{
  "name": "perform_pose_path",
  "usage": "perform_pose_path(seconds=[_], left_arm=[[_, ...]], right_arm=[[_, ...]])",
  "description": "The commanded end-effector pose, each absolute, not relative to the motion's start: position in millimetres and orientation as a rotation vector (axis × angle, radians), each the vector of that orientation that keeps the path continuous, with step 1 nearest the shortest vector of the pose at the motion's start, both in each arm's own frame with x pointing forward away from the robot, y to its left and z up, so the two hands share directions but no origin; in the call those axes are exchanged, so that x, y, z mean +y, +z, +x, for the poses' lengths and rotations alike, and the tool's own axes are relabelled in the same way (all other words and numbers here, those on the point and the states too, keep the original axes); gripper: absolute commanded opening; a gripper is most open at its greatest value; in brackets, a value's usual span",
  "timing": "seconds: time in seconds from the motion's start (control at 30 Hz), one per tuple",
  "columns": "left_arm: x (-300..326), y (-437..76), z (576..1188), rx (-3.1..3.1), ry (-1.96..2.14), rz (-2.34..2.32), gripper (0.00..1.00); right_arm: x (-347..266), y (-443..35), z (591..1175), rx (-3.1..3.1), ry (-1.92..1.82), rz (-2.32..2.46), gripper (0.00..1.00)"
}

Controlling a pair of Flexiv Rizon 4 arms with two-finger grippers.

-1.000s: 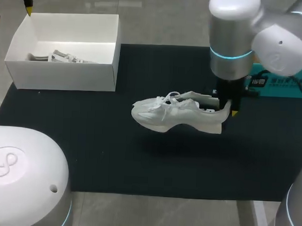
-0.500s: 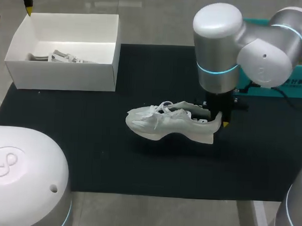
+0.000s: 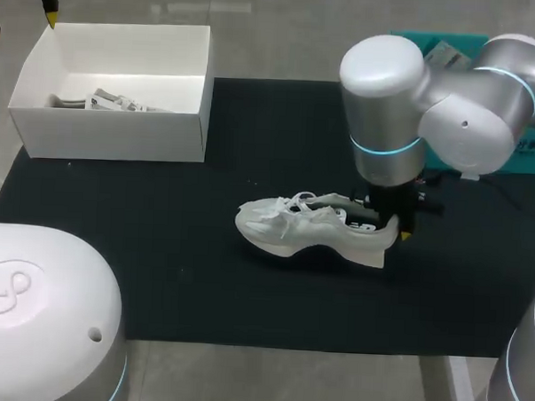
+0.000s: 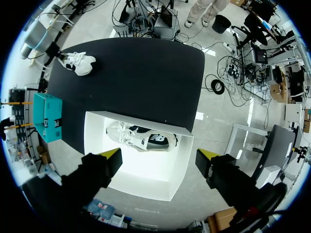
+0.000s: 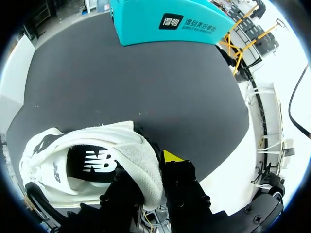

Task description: Take the shoe out of the shoebox, open the shoe tongue, remove and reinsert the insole, then place the shoe into the shoebox

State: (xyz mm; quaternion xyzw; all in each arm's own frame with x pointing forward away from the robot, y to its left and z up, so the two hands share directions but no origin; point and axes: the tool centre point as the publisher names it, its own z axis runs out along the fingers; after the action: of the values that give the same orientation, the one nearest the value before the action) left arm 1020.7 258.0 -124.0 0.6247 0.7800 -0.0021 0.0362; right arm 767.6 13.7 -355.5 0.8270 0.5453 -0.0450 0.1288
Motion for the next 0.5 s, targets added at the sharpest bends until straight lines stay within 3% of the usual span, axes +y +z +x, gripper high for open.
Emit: perform_pose_path(seconds=[0.03, 0.5], left_arm=[[258, -124, 1020, 2.397, -0.003, 1.919, 1.00], [258, -124, 1020, 2.397, -0.003, 1.919, 1.00]], right_arm=[[10, -360, 765, 1.589, -0.117, 2.409, 0.00], [7, -389, 757, 1.591, -0.142, 2.442, 0.00]])
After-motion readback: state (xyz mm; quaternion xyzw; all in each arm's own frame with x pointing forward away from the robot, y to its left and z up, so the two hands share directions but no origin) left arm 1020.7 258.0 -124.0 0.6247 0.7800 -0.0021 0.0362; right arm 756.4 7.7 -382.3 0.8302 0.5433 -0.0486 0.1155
